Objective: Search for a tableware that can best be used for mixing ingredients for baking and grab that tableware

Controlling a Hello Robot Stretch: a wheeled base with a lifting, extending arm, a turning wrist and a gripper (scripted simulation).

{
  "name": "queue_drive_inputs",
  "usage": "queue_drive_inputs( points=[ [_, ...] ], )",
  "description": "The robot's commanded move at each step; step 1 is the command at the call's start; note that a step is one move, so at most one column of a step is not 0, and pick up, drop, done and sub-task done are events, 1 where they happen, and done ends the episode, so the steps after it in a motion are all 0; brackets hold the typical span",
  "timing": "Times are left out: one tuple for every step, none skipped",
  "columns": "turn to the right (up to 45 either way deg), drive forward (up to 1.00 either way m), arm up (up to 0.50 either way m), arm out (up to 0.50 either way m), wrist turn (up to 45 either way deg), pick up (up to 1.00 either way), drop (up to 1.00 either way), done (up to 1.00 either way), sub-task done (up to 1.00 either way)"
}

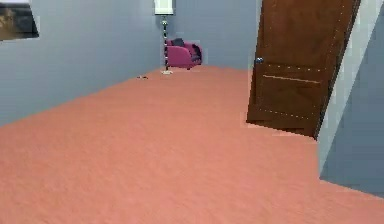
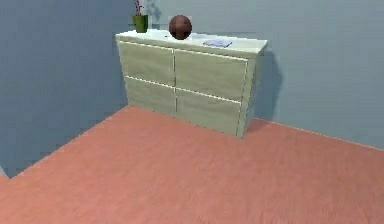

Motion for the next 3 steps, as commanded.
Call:
queue_drive_inputs(
  points=[
    [0.0,0.30,0.00,0.00,0.0,0.00,0.00,0.00,0.00],
    [-45.0,0.00,0.00,0.00,0.0,0.00,0.00,0.00,0.00],
    [-21.0,0.00,0.00,0.00,0.0,0.00,0.00,0.00,0.00]
  ],
)
